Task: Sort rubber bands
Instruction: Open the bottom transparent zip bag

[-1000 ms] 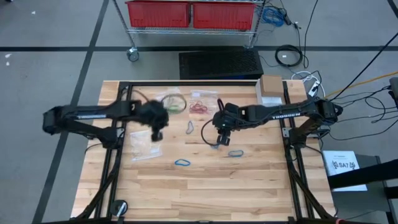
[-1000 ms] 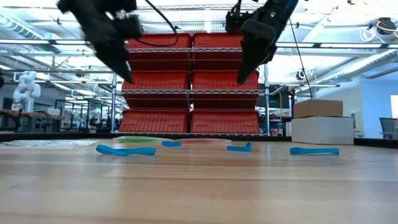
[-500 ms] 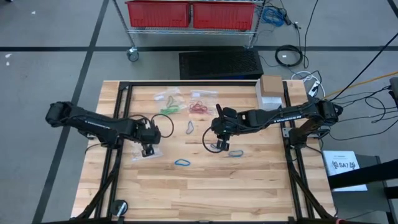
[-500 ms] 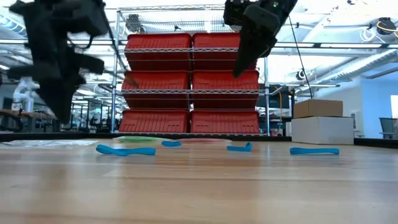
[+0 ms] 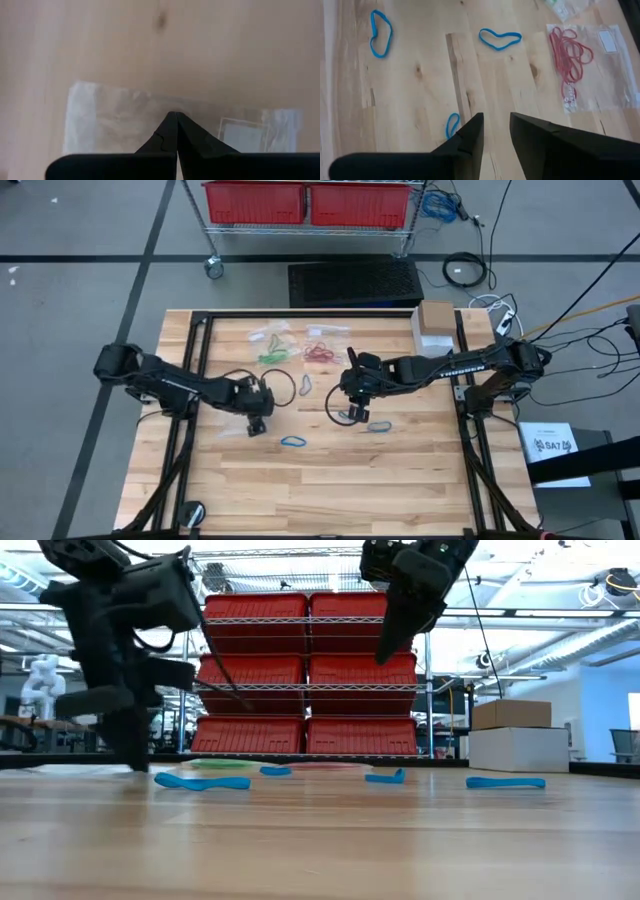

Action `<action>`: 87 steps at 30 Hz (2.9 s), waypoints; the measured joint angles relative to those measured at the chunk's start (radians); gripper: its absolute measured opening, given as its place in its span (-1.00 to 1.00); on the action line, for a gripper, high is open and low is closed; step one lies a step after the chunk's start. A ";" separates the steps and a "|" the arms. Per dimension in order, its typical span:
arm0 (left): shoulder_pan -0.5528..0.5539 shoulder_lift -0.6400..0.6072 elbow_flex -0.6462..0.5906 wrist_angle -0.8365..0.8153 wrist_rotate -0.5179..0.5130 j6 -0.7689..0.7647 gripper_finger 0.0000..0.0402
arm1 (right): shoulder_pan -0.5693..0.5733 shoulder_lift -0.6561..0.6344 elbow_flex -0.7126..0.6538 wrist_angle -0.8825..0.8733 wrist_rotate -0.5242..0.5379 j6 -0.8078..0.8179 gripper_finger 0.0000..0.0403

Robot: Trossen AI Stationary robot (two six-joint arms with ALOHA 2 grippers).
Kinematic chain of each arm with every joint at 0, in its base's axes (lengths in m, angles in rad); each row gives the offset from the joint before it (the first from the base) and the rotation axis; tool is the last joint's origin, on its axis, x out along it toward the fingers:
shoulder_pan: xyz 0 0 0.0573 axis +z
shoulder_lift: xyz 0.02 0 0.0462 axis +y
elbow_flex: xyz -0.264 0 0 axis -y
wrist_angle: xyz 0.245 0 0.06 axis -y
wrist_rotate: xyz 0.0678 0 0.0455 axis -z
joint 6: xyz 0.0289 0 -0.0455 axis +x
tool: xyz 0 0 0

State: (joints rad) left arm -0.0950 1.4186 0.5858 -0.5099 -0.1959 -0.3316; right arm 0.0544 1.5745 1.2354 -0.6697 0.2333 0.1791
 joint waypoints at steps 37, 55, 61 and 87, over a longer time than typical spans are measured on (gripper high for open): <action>-0.194 -0.061 0.173 -0.263 -0.011 -0.029 -0.81 | 0.000 0.000 0.000 0.032 0.000 -0.013 -0.57; -0.182 0.177 0.178 -0.206 -0.029 0.028 -0.65 | 0.000 0.000 0.000 0.031 0.001 -0.013 -0.57; -0.173 0.127 0.174 -0.193 -0.058 0.059 -0.96 | 0.000 0.000 0.000 0.030 0.001 -0.017 -0.57; 0.009 -0.182 0.173 0.101 -0.014 0.183 -1.00 | 0.107 0.172 0.033 0.519 -0.024 -0.257 -0.30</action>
State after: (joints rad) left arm -0.0861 1.2366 0.7593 -0.4093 -0.2099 -0.1485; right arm 0.1615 1.7464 1.2682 -0.1502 0.2091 -0.0783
